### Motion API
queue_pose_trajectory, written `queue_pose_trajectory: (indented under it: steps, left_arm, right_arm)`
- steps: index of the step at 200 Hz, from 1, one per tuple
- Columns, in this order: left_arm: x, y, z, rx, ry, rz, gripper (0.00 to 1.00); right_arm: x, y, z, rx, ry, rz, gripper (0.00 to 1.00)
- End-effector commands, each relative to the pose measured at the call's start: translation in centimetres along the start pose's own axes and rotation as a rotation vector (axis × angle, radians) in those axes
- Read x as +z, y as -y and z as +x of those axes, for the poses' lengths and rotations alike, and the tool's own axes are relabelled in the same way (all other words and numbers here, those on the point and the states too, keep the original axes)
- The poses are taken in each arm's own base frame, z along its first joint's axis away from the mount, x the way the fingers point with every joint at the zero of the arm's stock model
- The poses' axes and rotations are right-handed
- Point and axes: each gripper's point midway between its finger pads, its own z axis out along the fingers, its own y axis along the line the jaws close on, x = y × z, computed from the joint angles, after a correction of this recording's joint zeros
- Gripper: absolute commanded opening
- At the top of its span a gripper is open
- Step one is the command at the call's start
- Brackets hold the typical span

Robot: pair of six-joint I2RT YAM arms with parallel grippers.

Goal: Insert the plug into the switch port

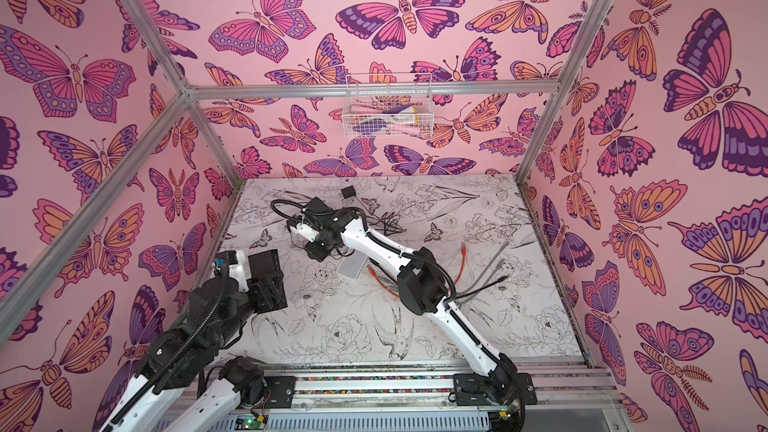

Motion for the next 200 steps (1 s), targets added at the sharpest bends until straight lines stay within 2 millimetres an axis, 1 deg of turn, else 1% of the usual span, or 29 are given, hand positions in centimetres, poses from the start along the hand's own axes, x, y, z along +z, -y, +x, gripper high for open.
queue_pose_trajectory:
  steps: [1, 23, 35, 63, 100, 113, 126, 142, 156, 176, 188, 200]
  left_arm:
    - [-0.8, -0.2, -0.4, -0.024, 0.02, 0.009, 0.0]
    - [-1.1, -0.4, -0.3, -0.026, 0.023, 0.005, 0.01]
    - [-1.2, -0.5, -0.2, -0.024, 0.022, 0.002, 0.01]
    - [-1.1, -0.8, -0.2, -0.02, 0.027, -0.017, 0.01]
    - [-0.2, -1.0, 0.1, -0.014, 0.008, -0.04, 0.01]
    - [0.0, -1.0, 0.1, -0.012, 0.007, -0.044, 0.01]
    - [0.1, -1.0, 0.2, -0.013, 0.008, -0.046, 0.01]
    - [0.2, -1.1, 0.3, -0.014, 0.01, -0.047, 0.01]
    - [0.3, -1.2, 0.4, -0.015, 0.01, -0.051, 0.01]
    - [0.3, -1.3, 0.5, -0.016, 0.01, -0.05, 0.0]
    - [0.3, -1.2, 0.5, -0.016, 0.01, -0.048, 0.0]
    - [0.3, -1.2, 0.6, -0.017, 0.008, -0.047, 0.0]
  right_arm:
    - [1.0, 1.3, 0.1, -0.033, -0.001, 0.02, 0.44]
    - [1.9, 2.6, 0.0, 0.006, 0.008, 0.032, 0.52]
    - [2.5, 3.4, 0.4, 0.016, 0.0, 0.057, 0.54]
    - [3.4, 4.8, 1.8, 0.024, -0.044, 0.127, 0.54]
    - [4.4, 5.4, 3.7, 0.014, -0.106, 0.15, 0.53]
    - [4.5, 5.3, 4.3, 0.008, -0.13, 0.148, 0.49]
    - [4.4, 5.2, 5.0, 0.0, -0.155, 0.144, 0.42]
    - [4.3, 4.7, 6.1, -0.01, -0.186, 0.125, 0.36]
    - [4.2, 4.0, 7.1, -0.021, -0.215, 0.094, 0.3]
    - [3.6, 3.0, 8.4, -0.056, -0.25, 0.084, 0.22]
    - [3.1, 2.6, 9.0, -0.074, -0.268, 0.092, 0.2]
    - [2.2, 2.1, 9.2, -0.083, -0.275, 0.092, 0.19]
